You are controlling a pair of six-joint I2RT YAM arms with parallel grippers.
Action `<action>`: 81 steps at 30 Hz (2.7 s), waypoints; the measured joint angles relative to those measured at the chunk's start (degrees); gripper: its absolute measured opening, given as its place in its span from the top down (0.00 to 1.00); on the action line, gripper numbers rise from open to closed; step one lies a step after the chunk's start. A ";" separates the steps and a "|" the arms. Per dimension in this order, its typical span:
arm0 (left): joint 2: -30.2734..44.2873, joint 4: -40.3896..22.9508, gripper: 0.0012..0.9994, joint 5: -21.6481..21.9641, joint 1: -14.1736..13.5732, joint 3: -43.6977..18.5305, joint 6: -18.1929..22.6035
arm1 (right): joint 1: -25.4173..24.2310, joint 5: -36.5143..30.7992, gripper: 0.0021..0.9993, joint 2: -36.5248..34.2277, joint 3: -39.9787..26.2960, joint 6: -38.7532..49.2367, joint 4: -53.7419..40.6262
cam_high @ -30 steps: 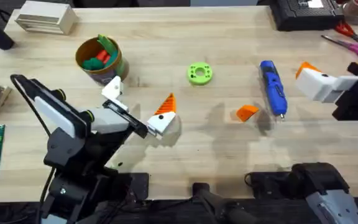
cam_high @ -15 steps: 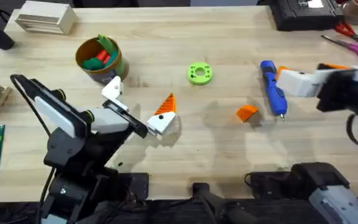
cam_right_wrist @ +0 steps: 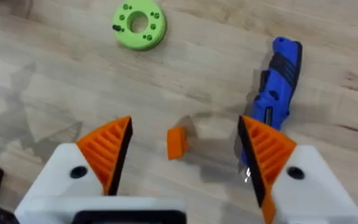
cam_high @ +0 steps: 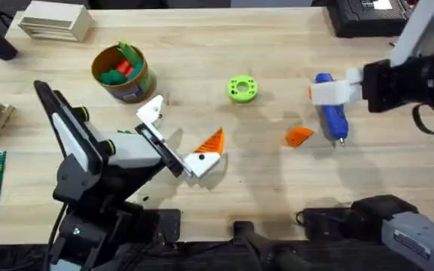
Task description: Pick up the gripper from the table and insert it into the empty holder that is missing its gripper. Then pick up a screw, insert it into the mounting hole, and use the screwdriver to tighten it. Finally, clean up the table by picking up the vegetable and placing it into the bucket.
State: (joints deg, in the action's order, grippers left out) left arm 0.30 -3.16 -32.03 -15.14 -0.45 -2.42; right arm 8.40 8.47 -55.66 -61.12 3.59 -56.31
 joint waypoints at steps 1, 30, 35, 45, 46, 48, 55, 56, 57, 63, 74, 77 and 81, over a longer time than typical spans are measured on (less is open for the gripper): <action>0.01 -0.01 0.01 -1.23 0.00 0.00 -0.01 | 0.00 0.00 0.01 0.50 0.00 0.28 -0.99; 0.01 -0.44 0.01 -13.03 0.00 0.00 -0.02 | 9.60 -3.76 0.06 -11.18 11.89 5.06 -0.98; -0.01 -0.46 0.01 -13.14 0.00 0.00 -0.02 | 9.60 -3.78 0.42 -14.75 11.91 5.24 0.02; 0.01 -0.46 0.01 -13.21 0.00 0.00 -0.02 | 9.60 -3.78 0.73 -14.80 11.91 5.26 0.82; -0.01 -0.46 0.01 -13.21 0.00 0.00 -0.02 | 9.60 -3.80 0.77 -14.80 11.91 5.26 0.82; 0.01 -0.46 0.01 -13.21 0.00 0.00 -0.02 | 9.60 -4.11 0.90 -14.80 11.91 5.47 0.89; 0.02 -0.46 0.01 -13.21 0.00 0.00 -0.02 | 9.60 -4.19 0.98 -14.80 8.42 7.02 -6.67; 0.00 -0.46 0.01 -13.21 0.00 0.00 -0.02 | 9.60 -4.17 0.98 -14.74 7.09 7.47 -7.89; 0.00 -0.46 0.01 -13.22 0.00 0.00 -0.02 | 9.59 -4.17 0.98 -14.50 5.73 7.81 -8.45; 0.01 -0.46 0.01 -13.23 0.00 0.00 -0.02 | 7.51 -1.04 0.98 -7.12 2.47 8.74 0.52; 0.01 -0.46 0.01 -13.23 0.00 0.00 -0.02 | 5.64 28.07 0.99 -13.25 9.35 -16.04 36.51; 0.00 -0.46 0.01 -13.23 0.00 0.00 -0.02 | 7.26 35.86 0.99 -19.27 10.32 -21.64 38.05; 0.02 -0.46 0.01 -13.23 0.00 0.00 -0.02 | 8.70 46.31 0.99 -25.41 10.38 -27.01 40.95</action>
State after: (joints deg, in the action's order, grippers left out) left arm 0.32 -3.62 -45.25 -15.14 -0.45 -2.44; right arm 17.10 54.78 -81.06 -50.74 -23.43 -15.36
